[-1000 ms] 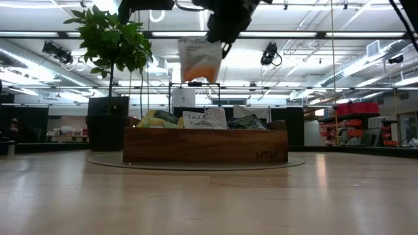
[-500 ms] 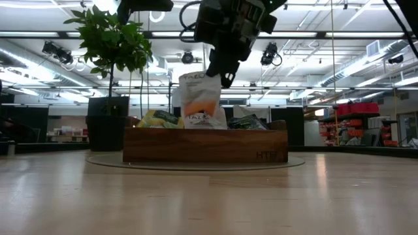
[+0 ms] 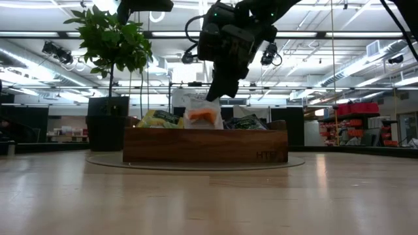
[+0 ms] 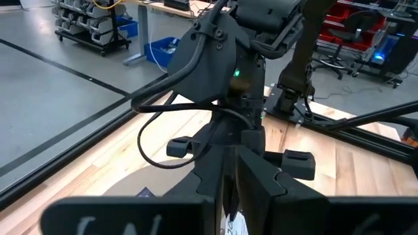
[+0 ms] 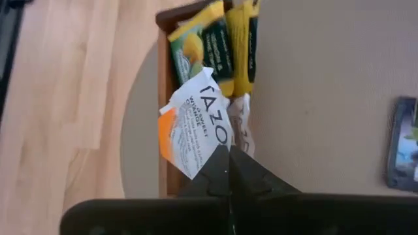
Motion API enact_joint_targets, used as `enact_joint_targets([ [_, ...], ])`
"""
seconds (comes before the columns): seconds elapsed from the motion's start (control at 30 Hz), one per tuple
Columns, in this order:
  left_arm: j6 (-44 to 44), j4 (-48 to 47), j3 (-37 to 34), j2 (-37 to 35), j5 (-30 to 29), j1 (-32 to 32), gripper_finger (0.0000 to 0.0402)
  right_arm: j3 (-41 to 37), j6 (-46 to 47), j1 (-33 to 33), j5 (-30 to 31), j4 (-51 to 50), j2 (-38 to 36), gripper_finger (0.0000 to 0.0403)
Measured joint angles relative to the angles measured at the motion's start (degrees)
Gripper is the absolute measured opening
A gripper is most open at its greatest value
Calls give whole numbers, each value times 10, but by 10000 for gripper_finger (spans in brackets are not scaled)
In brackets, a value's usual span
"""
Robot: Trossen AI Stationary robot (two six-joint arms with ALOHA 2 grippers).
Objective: Pick & Place Tea
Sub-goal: Put the orange tea bag into the middle section of the wooden organizer
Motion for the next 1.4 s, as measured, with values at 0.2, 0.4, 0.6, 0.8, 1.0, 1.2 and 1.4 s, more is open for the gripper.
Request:
enact_joint_targets([
  [0.2,0,0,0,0,-1,0,46,-1,9,1,-8,-3,0,0],
  [0.4,0,0,0,0,-15,0,46,-13,16,17,10,-12,-1,0],
  [0.6,0,0,0,0,-15,0,46,-14,39,45,142,-11,-1,0],
  [0.8,0,0,0,0,-15,0,46,-14,78,63,201,-7,-1,0],
  [1.0,0,1,0,0,-15,0,46,-14,96,80,205,-9,-9,0],
  [1.2,0,3,0,0,-15,0,46,-14,101,89,247,-8,-38,0],
  [1.4,-16,4,0,0,-15,0,46,-14,134,105,289,-7,-62,0],
])
